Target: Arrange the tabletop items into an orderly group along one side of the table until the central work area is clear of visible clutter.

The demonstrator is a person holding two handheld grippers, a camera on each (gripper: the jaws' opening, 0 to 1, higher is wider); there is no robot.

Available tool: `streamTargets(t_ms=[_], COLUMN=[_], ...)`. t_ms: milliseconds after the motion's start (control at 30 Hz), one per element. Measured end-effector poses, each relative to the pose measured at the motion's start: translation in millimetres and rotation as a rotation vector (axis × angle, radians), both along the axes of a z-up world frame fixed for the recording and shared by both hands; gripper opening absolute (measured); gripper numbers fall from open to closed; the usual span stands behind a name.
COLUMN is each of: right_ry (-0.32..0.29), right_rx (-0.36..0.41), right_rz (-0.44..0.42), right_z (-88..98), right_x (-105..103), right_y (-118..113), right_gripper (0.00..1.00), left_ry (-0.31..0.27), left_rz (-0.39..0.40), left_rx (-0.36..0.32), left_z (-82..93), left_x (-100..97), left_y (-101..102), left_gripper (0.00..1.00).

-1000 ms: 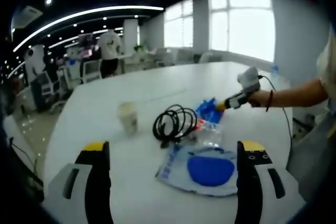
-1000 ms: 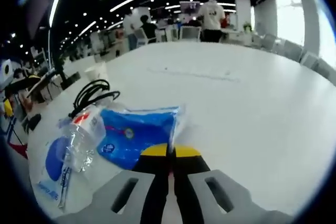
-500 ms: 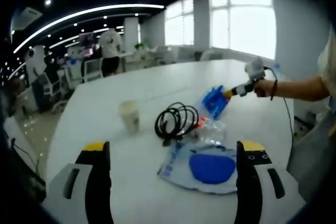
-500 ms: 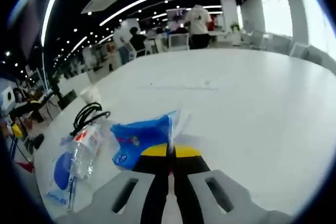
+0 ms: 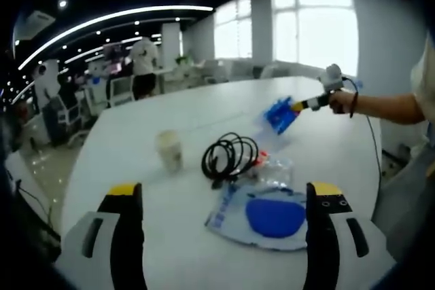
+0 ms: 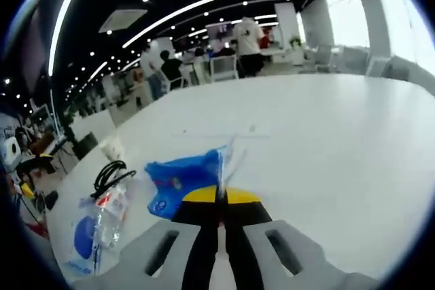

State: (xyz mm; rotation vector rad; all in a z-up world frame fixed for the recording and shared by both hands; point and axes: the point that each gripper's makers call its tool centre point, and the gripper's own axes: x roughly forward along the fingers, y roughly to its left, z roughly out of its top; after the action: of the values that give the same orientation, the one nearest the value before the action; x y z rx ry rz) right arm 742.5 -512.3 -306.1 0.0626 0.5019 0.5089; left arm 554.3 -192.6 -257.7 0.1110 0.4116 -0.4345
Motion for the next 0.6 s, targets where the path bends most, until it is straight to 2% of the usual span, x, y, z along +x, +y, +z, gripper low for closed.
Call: streamTargets(t_ms=[200,600], right_ry=[0.003,0.011], right_rx=[0.004,0.008], right_rz=[-0.021,-0.065], right_z=[1.7,-1.4], right_x=[5.8,19.7], right_y=[-9.1,-26.3], right_gripper=[0.01,0.01], left_ry=[-0.016,0.004], left_rz=[-0.005,-0.003], left_rx=[-0.016,-0.003], left_z=[3.5,-1.0], left_x=[0.4,-0.8], left_y=[-1.6,-0.8], left_gripper=[0.98,0.98])
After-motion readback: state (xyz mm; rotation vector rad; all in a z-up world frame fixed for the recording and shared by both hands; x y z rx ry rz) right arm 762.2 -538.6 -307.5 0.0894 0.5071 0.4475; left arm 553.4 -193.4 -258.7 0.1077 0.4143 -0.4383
